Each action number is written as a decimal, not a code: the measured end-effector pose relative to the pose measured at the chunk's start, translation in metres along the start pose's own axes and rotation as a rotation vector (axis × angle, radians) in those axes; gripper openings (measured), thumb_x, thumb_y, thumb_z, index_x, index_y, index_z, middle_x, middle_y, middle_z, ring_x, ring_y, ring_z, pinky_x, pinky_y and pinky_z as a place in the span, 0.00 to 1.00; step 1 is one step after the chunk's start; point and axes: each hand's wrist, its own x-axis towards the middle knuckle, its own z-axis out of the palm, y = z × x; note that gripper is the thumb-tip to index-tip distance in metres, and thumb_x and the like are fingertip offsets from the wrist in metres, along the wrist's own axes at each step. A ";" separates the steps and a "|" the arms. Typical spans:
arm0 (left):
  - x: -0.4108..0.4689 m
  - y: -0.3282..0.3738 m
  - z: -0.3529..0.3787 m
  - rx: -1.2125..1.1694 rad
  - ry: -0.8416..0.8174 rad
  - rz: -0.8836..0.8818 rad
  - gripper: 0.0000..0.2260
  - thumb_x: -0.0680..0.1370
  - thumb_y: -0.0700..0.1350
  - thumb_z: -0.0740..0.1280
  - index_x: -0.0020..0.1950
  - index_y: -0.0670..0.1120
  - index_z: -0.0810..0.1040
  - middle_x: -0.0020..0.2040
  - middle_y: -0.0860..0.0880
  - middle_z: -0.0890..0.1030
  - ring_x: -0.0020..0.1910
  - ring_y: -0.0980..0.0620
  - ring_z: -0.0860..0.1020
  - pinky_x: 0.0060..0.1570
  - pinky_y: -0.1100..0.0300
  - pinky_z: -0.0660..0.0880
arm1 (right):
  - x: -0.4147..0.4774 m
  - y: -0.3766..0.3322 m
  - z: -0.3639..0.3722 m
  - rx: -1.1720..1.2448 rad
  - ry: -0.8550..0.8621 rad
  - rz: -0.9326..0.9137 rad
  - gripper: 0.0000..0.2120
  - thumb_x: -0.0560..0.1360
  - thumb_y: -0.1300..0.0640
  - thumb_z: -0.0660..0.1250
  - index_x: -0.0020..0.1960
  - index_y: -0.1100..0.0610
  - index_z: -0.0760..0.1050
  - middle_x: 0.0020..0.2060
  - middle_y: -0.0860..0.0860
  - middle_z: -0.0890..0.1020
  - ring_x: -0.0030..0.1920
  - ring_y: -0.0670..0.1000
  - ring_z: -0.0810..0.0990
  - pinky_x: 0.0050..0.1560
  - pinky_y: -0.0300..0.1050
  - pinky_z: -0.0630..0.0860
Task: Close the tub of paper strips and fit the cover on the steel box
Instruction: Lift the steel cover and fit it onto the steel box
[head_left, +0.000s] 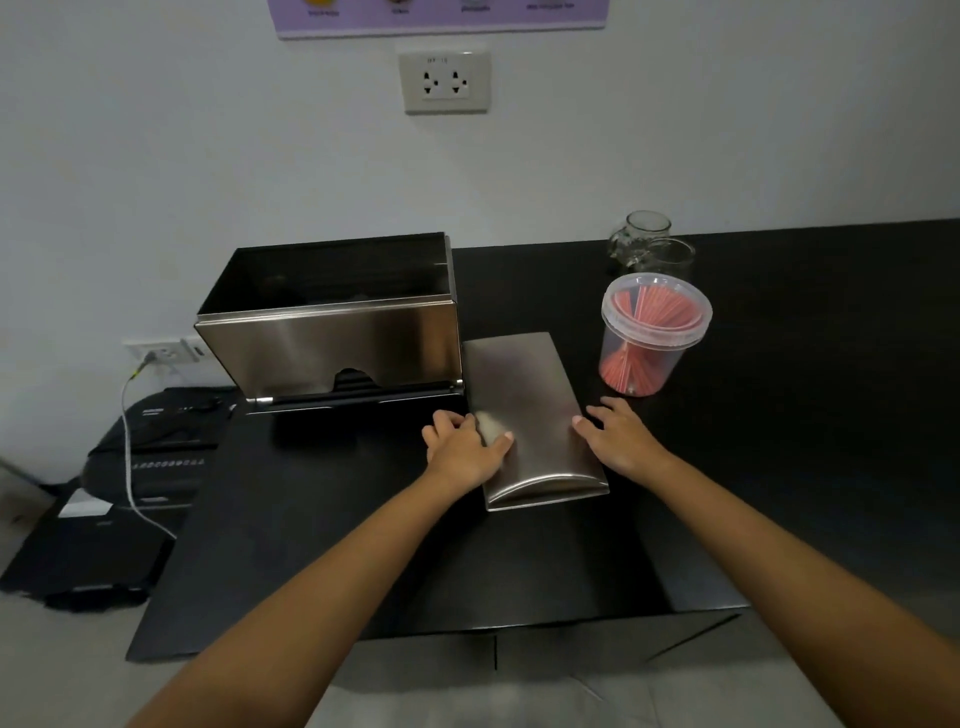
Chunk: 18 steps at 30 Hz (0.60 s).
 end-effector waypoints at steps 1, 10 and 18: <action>-0.001 0.001 0.000 -0.029 -0.005 -0.005 0.28 0.76 0.56 0.62 0.69 0.41 0.65 0.67 0.44 0.59 0.66 0.44 0.59 0.66 0.57 0.60 | 0.000 0.000 0.003 -0.023 -0.002 -0.003 0.26 0.77 0.47 0.55 0.71 0.60 0.59 0.74 0.55 0.54 0.73 0.56 0.54 0.70 0.53 0.55; -0.007 0.013 0.007 -0.200 0.021 -0.054 0.22 0.77 0.54 0.61 0.63 0.39 0.72 0.68 0.42 0.60 0.68 0.44 0.60 0.67 0.55 0.59 | 0.004 -0.011 0.019 0.100 0.129 0.069 0.26 0.76 0.51 0.57 0.68 0.64 0.60 0.68 0.55 0.62 0.65 0.56 0.66 0.63 0.51 0.65; -0.012 0.017 0.015 -0.207 0.060 -0.054 0.21 0.77 0.49 0.64 0.65 0.39 0.70 0.68 0.42 0.61 0.68 0.45 0.61 0.67 0.57 0.61 | 0.003 -0.005 0.017 0.205 0.146 0.062 0.24 0.75 0.53 0.60 0.67 0.63 0.62 0.64 0.55 0.64 0.59 0.54 0.70 0.55 0.47 0.68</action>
